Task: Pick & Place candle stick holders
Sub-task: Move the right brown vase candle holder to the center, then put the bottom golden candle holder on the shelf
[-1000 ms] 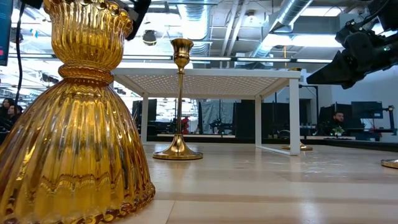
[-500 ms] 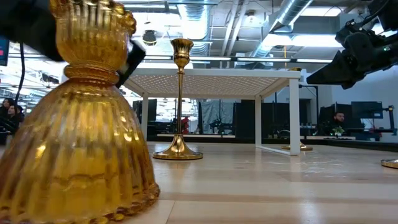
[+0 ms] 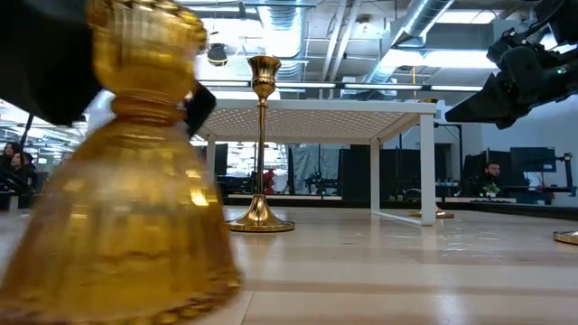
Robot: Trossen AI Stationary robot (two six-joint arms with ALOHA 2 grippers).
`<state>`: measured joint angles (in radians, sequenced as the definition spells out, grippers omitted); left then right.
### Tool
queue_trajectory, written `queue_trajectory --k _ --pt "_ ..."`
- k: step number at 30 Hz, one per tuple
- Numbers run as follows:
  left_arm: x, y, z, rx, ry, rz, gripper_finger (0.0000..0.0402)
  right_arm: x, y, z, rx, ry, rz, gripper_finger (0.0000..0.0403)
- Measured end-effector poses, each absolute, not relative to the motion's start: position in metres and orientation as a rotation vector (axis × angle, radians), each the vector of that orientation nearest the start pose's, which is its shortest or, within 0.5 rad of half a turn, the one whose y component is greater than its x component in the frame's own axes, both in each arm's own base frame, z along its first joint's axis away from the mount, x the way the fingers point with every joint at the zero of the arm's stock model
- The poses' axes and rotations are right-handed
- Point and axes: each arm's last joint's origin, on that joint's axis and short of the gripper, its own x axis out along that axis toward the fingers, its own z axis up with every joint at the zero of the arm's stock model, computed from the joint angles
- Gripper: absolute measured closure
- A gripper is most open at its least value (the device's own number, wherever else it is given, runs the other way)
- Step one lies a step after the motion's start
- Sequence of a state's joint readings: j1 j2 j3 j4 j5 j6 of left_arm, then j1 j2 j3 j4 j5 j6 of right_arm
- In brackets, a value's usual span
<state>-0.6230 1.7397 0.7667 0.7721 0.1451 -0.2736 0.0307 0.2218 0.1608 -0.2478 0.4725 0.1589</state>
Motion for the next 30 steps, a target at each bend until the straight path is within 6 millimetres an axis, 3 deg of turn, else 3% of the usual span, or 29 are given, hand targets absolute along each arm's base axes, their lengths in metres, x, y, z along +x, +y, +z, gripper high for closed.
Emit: queue_trajectory --k 7,16,30 --pt "0.301 -0.194 0.174 -0.152 0.25 -0.567 0.0398 0.1 -0.01 0.178 0.078 0.266 -0.461 0.0356" --pt "0.316 -0.176 0.179 -0.072 0.138 -0.359 0.0398 0.1 -0.01 0.178 0.077 0.266 -0.461 0.0356" --pt "0.34 -0.151 0.156 -0.116 0.012 -0.258 0.0398 0.1 -0.01 0.178 0.079 0.262 -0.461 0.0356"
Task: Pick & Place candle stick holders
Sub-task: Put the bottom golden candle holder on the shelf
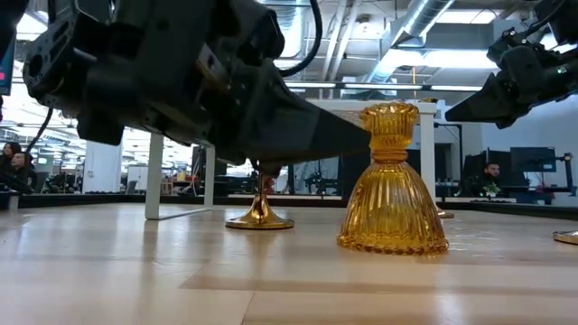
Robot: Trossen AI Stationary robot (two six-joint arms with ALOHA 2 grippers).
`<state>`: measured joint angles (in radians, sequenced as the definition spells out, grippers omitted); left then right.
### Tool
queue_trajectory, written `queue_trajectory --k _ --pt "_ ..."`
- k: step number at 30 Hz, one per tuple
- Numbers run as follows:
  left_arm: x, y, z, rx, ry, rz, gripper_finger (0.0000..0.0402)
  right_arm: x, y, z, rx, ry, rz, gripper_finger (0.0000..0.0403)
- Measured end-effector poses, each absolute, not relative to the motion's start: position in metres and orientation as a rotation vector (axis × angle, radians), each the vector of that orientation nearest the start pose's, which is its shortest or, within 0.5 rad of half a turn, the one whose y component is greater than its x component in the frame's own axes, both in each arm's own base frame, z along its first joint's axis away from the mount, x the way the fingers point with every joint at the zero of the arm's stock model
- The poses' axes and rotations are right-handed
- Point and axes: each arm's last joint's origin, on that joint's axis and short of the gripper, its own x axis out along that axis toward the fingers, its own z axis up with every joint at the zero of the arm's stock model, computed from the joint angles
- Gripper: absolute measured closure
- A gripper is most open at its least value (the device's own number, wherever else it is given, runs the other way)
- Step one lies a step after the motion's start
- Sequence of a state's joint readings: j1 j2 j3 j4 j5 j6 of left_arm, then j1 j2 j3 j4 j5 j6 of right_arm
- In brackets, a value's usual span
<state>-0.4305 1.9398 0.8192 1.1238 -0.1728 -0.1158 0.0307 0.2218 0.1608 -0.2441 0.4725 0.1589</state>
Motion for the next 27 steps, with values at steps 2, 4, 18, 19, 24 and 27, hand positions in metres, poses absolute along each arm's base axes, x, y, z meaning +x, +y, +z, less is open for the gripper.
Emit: queue_trajectory --k 2,4,18,19,24,27 --pt "0.338 -0.154 0.161 -0.119 0.001 -0.276 0.0398 0.1 -0.01 0.178 0.079 0.262 -0.461 0.0356" --pt "0.334 -0.159 0.169 -0.121 -0.014 -0.313 0.0398 0.1 -0.01 0.179 0.08 0.255 -0.46 0.0356" --pt "0.292 -0.173 0.214 -0.032 0.227 -0.378 0.0398 0.092 -0.008 0.245 0.037 0.063 -0.364 0.0397" --pt "0.291 -0.172 0.216 -0.031 0.228 -0.377 0.0398 0.092 -0.007 0.248 0.039 0.058 -0.329 0.0395" --pt "0.288 -0.17 0.222 -0.03 0.23 -0.376 0.0397 0.089 -0.005 0.239 0.026 0.199 -0.259 0.0401" --pt "0.285 -0.17 0.221 -0.001 0.259 -0.381 0.0397 0.085 -0.005 0.231 0.092 0.31 -0.263 0.0402"
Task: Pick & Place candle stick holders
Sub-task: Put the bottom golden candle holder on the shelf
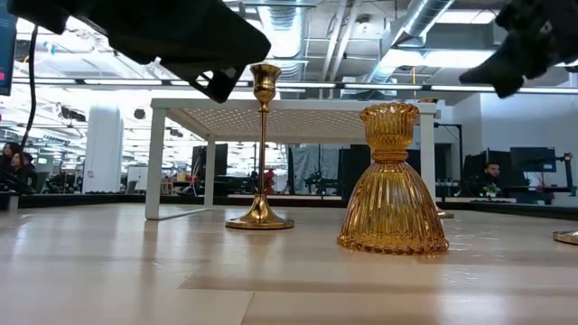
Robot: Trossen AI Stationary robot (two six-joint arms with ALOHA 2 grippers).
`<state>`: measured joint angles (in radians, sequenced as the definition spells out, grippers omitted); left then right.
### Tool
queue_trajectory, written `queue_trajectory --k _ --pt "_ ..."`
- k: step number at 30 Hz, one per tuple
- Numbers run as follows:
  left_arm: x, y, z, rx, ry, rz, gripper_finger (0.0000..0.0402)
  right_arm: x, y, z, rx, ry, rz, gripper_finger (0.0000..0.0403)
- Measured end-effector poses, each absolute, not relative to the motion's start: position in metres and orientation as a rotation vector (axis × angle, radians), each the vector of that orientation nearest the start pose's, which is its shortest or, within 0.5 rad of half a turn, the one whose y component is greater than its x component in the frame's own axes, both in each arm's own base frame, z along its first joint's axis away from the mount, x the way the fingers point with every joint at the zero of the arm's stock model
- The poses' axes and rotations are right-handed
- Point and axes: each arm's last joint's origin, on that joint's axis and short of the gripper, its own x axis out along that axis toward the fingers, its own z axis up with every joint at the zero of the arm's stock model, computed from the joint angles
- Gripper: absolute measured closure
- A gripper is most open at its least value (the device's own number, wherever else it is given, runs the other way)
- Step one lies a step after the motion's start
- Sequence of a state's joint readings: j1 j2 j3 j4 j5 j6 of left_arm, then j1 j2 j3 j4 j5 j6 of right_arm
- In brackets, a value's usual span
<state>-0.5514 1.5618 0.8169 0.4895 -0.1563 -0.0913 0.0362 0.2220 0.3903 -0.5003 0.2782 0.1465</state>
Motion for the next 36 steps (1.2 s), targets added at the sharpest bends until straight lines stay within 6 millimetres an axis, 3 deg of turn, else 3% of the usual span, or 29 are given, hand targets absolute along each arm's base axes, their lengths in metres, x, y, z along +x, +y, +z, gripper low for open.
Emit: queue_trajectory --k 5,12,17,36 --pt "0.283 -0.169 0.224 0.026 0.253 -0.385 0.0397 0.088 0.003 0.239 0.275 0.216 -0.112 0.0402" --pt "0.282 -0.168 0.225 0.034 0.252 -0.386 0.0397 0.086 0.008 0.234 0.406 0.266 -0.119 0.0403" --pt "0.283 -0.168 0.225 0.034 0.253 -0.383 0.0395 0.079 0.007 0.238 0.385 0.319 -0.187 0.0403" --pt "0.283 -0.168 0.225 0.034 0.255 -0.385 0.0394 0.075 0.014 0.246 0.354 0.317 -0.096 0.0403"
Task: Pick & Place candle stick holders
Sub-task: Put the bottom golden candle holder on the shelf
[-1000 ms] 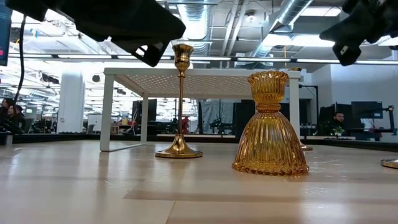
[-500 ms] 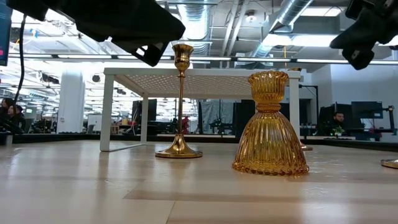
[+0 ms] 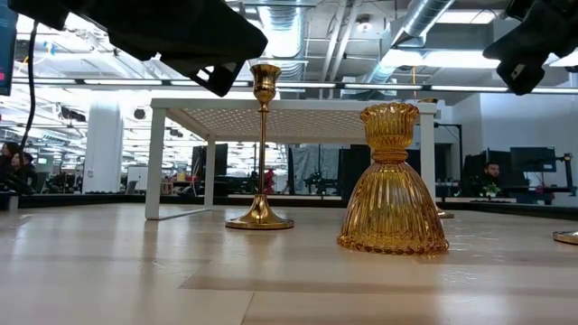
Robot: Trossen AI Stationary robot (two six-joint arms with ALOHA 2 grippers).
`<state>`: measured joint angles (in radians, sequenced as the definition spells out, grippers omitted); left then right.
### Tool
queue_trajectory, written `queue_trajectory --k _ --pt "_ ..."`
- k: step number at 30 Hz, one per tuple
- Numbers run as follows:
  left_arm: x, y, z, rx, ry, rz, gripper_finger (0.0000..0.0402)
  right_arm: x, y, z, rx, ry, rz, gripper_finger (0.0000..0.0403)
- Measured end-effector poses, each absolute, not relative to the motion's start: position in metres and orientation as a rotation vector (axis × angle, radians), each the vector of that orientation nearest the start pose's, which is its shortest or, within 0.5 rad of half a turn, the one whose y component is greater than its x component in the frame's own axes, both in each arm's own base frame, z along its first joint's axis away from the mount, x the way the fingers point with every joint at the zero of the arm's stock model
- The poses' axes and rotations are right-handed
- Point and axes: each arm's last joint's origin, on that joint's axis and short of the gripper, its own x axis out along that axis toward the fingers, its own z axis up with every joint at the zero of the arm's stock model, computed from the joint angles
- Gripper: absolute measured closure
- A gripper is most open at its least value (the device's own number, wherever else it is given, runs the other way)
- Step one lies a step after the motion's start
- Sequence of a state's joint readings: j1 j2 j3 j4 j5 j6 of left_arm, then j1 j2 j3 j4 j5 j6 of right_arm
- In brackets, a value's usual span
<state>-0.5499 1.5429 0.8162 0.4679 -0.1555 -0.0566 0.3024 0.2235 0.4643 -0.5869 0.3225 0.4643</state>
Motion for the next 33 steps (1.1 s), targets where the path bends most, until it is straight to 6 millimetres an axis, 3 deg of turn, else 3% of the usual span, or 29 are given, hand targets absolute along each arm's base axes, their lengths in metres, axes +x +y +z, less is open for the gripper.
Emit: queue_trajectory --k 9,22,33 --pt "0.283 -0.168 0.225 0.034 0.255 -0.385 0.0394 0.084 0.029 0.239 0.38 0.427 -0.034 0.0403" --pt "0.283 -0.168 0.225 0.034 0.256 -0.384 0.0394 0.088 0.063 0.212 0.424 0.763 0.007 0.0403" --pt "0.283 -0.168 0.225 0.034 0.256 -0.385 0.0394 0.086 0.095 0.212 0.474 0.811 0.204 0.0402"
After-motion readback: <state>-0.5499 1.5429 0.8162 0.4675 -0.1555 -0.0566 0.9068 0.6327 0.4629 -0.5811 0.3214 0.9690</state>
